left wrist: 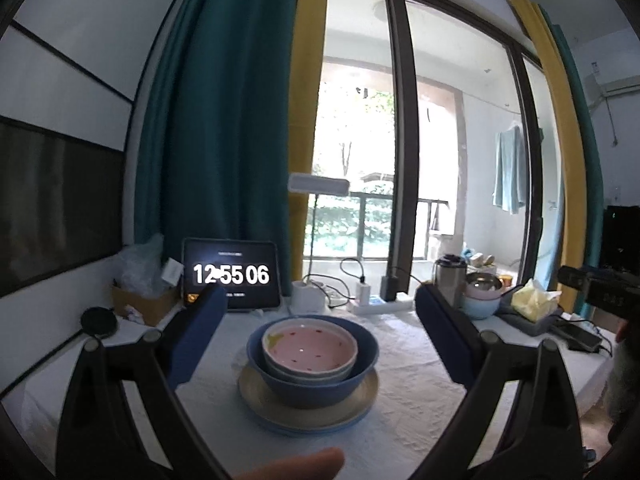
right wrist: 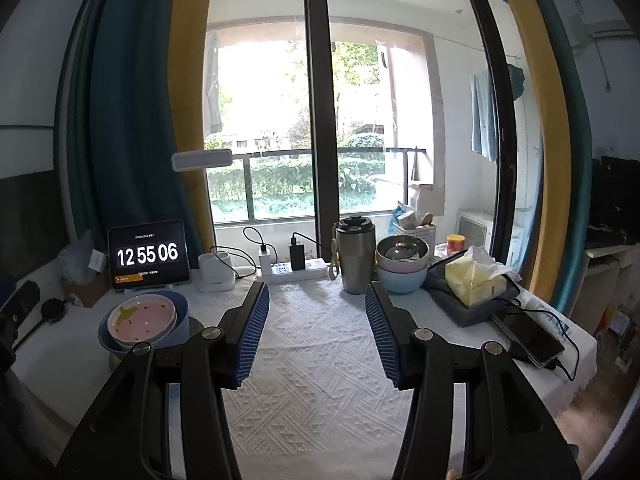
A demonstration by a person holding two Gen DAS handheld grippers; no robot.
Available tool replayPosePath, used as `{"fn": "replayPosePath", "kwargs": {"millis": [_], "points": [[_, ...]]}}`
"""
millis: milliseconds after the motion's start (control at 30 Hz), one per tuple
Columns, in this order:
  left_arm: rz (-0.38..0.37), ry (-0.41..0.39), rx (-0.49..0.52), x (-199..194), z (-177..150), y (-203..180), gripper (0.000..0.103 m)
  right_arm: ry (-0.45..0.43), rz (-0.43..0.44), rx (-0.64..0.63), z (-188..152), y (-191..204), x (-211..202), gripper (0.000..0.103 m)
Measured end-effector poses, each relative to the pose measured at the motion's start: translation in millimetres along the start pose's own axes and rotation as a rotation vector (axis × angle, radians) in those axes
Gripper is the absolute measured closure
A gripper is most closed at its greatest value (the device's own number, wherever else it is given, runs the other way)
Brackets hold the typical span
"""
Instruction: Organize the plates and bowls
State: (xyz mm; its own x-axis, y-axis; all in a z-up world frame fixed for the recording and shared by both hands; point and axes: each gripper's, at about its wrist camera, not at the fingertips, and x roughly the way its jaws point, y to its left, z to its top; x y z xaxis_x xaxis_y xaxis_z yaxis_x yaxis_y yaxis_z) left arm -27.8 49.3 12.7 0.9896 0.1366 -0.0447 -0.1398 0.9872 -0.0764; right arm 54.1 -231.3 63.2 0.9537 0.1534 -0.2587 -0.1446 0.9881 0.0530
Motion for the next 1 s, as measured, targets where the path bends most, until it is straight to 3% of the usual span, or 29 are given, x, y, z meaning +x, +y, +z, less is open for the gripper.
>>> {"fn": "replayPosePath", "kwargs": {"millis": [1000], "points": [[0.012, 0.055, -0.02, 5, -1, 4, 0.007, -0.018, 0.03, -0.03, -2, 12, -1, 0.05]]}}
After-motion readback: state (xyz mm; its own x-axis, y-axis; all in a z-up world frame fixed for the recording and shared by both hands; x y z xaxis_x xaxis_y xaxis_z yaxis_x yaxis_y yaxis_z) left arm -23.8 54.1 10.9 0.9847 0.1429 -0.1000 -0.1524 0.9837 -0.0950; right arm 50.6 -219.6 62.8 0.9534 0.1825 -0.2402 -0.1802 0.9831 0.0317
